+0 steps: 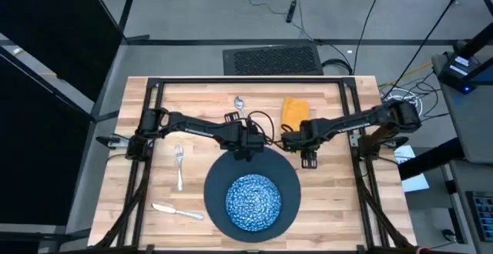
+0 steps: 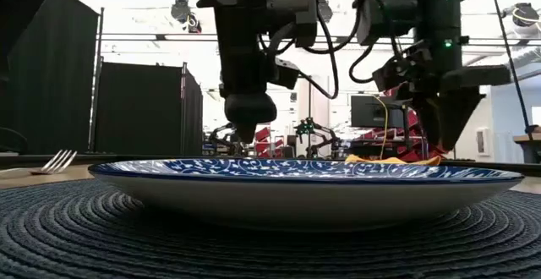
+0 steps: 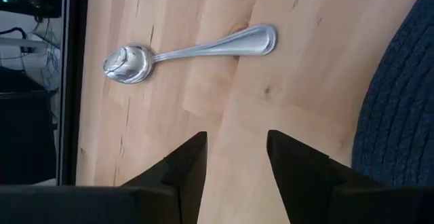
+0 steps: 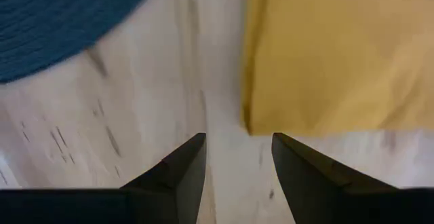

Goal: Set table place
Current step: Put the yellow table napkin on the blue table mat to the left of the blue plate

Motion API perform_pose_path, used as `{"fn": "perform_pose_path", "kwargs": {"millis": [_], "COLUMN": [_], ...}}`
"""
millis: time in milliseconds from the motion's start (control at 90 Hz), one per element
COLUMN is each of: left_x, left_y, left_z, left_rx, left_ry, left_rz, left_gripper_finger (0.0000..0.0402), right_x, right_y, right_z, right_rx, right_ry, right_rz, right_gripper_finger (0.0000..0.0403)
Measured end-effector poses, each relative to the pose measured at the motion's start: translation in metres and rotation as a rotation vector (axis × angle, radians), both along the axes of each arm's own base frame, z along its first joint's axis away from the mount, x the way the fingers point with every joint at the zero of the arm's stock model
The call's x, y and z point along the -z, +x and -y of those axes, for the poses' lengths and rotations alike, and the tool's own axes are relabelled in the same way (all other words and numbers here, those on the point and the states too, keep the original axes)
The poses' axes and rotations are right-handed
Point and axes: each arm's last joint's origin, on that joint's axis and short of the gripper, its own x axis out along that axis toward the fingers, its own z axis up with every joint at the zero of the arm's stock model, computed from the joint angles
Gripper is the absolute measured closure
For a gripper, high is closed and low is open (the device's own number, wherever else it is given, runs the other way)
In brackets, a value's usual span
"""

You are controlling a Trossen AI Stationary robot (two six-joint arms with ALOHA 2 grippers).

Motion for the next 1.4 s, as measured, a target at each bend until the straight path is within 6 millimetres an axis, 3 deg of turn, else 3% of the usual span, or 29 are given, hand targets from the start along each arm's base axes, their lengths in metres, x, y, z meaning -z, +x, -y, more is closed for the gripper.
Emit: {"fn": "perform_pose_path", "kwargs": {"millis": [211, 367, 1078, 1400], "left_x": [0.0, 0.0, 0.0, 0.0], "left_y": [0.002, 0.002, 0.003, 0.004], "left_z": [0.0, 0.0, 0.0, 0.0], "left_rx": [0.001, 0.0, 0.005, 0.004], "left_ry": [0.0, 0.0, 0.0, 0.0], "left_rz": [0.019, 0.02, 0.032, 0.035], "left_gripper_finger": [0.0257, 0.0257, 0.0257, 0.0257], "right_x": [0.017, 0.026, 0.03, 0.051], "right_y": [-0.001, -0.006, -0.007, -0.021], "right_z": [0.0, 0.005, 0.006, 0.011], "right_rx": [-0.049, -0.059, -0.033, 0.013], "right_ry": [-0.005, -0.126, -0.081, -0.084], "right_rz": [0.059, 0.061, 0.076, 0.089], "right_gripper_finger": [0.0243, 0.0243, 0.0243, 0.0253]}}
